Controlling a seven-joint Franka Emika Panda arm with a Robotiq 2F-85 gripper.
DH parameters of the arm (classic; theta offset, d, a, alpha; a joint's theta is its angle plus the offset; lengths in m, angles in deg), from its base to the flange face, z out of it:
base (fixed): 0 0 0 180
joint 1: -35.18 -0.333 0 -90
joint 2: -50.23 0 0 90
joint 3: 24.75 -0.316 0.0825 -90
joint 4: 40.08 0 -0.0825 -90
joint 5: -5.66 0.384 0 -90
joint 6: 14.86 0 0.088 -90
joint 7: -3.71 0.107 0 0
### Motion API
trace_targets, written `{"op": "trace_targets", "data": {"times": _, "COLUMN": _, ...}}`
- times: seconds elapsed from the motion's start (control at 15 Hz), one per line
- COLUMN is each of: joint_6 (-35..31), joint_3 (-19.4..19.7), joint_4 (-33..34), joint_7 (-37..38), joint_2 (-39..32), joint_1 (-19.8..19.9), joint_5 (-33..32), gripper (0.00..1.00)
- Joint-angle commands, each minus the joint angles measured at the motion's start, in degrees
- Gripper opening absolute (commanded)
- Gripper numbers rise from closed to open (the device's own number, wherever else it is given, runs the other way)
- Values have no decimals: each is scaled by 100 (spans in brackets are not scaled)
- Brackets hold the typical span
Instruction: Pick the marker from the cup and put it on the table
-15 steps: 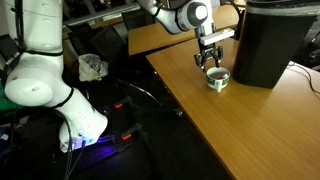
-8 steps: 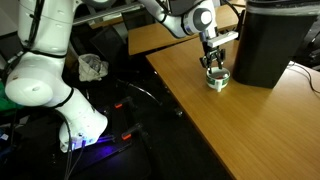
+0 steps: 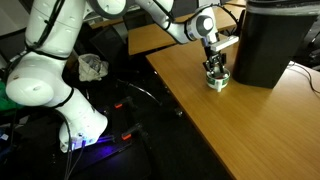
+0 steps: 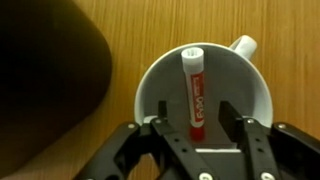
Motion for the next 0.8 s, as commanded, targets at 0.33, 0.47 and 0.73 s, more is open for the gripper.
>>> {"op": "trace_targets", "data": {"times": 0.33, "joint_6": 169, "joint_3": 340, "joint_4": 292, "joint_7": -264, "joint_2": -256, "joint_1": -280, "joint_5": -728, "gripper": 5}}
{"op": "trace_targets", "data": {"times": 0.47, "joint_6": 178, "joint_3": 301, "joint_4": 224, "joint_7": -320, "joint_2": -202, "joint_1": -273, "joint_5": -794, "gripper": 4}}
{"op": "trace_targets", "data": {"times": 0.73, "joint_6": 558, "joint_3": 139, "joint_4": -75, "joint_7": -593, "joint_2": 190, "joint_1": -236, "joint_5": -659, "gripper": 5}}
